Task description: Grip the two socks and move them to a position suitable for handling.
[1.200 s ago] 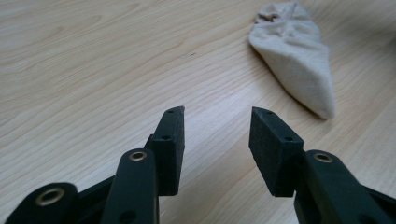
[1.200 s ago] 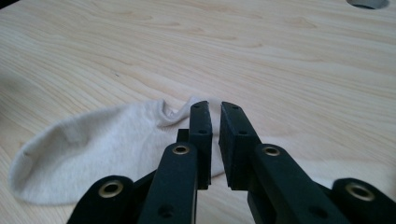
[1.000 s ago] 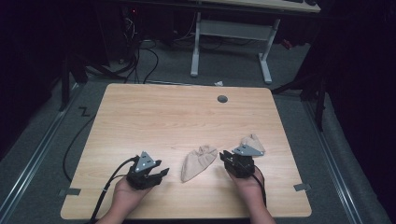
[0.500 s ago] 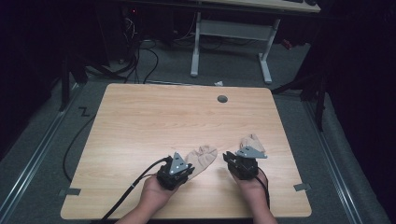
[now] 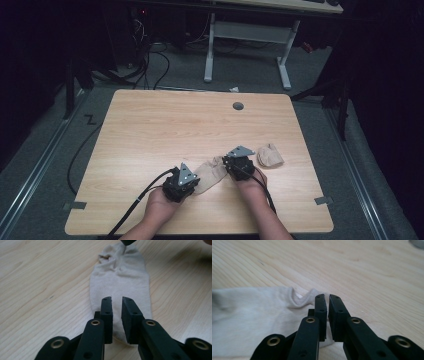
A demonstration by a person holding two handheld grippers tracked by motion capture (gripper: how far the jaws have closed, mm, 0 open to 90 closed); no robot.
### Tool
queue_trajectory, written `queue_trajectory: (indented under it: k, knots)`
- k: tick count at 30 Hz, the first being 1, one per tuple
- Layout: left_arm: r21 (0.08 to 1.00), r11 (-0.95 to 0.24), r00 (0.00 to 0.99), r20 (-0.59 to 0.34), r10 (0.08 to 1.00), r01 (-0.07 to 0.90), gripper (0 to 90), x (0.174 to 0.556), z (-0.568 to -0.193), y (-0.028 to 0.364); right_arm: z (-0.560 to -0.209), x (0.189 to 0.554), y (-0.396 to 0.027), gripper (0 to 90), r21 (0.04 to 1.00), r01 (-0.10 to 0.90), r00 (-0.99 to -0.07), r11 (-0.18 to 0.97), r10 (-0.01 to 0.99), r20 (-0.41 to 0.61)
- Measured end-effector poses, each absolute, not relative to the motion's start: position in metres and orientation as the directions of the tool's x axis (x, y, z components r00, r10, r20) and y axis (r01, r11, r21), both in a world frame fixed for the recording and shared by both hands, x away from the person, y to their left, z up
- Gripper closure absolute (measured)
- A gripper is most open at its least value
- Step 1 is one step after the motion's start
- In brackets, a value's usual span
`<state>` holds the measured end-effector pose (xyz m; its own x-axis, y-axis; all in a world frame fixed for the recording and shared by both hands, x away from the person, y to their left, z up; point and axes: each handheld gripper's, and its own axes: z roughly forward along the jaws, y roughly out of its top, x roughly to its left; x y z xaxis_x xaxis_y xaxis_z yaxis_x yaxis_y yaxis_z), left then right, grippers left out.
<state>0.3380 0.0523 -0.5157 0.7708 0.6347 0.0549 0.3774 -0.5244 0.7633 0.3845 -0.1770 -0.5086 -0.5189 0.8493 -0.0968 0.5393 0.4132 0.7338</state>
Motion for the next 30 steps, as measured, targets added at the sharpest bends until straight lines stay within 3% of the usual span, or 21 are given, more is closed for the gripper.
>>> queue_trajectory:
  k: [8,24,30]
  knots:
    - [0.74,-0.526,0.751,0.043,0.658,0.419,79.4,0.342,-0.528,0.068,-0.523,0.38,-0.169,85.9,0.682,0.553,-0.553,0.479,0.823,-0.129]
    - [0.728,-0.541,0.743,0.065,0.666,0.421,76.6,0.337,-0.525,0.083,-0.524,0.313,-0.159,84.9,0.698,0.492,-0.646,0.521,0.756,-0.109]
    - [0.737,-0.546,0.761,0.068,0.645,0.397,76.3,0.331,-0.519,0.078,-0.517,0.324,-0.168,84.8,0.724,0.492,-0.586,0.483,0.799,-0.134]
